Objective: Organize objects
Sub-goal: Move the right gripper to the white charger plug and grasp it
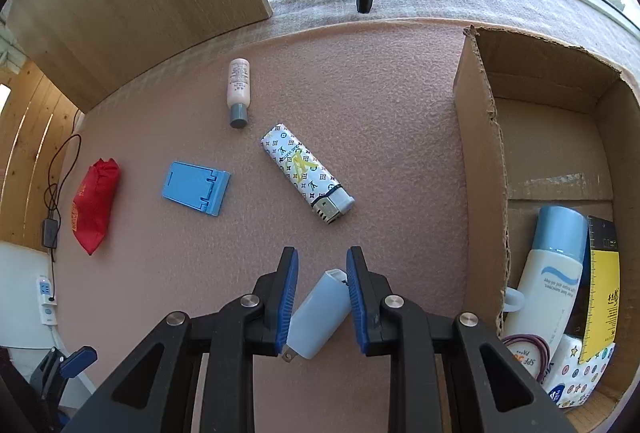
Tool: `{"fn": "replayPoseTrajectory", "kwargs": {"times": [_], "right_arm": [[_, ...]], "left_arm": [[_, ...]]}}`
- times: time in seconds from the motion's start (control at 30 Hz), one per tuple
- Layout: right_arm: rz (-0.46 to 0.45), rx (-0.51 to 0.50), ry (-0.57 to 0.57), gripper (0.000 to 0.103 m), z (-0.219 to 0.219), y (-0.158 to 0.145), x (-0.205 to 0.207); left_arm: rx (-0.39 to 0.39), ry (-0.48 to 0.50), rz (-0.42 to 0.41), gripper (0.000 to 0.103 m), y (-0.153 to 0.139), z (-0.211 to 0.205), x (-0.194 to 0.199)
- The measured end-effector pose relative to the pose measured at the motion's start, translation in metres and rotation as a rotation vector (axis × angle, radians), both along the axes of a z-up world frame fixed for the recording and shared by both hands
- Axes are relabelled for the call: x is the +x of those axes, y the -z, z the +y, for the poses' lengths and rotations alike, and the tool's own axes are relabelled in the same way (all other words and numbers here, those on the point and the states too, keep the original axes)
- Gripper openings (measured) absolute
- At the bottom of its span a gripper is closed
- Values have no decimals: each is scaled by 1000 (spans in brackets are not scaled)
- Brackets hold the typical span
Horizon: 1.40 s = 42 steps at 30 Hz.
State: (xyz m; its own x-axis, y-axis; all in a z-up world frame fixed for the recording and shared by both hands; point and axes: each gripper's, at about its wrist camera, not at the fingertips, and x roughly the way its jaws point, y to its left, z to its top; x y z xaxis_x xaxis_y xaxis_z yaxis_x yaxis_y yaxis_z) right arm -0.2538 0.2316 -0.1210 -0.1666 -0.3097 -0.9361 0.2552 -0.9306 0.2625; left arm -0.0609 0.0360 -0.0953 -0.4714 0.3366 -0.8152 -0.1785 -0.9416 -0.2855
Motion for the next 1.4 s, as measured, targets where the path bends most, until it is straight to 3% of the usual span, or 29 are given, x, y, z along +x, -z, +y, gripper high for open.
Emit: {"fn": "replayPoseTrajectory", "kwargs": {"times": [0.33, 0.5, 0.7, 1.4], "right_arm": [[-47, -108, -58, 22, -24, 7, 42], [44, -143, 16, 23, -5, -15, 58], [60, -167, 94, 22, 16, -14, 70], [-66, -300, -13, 22, -37, 0, 74]], "left_arm": [[4, -2, -5, 70, 2, -4, 0], [14, -8, -3, 70, 4, -7, 0], [22, -5, -3, 70, 6, -7, -1], [24, -18, -21, 70, 11, -10, -8]]}}
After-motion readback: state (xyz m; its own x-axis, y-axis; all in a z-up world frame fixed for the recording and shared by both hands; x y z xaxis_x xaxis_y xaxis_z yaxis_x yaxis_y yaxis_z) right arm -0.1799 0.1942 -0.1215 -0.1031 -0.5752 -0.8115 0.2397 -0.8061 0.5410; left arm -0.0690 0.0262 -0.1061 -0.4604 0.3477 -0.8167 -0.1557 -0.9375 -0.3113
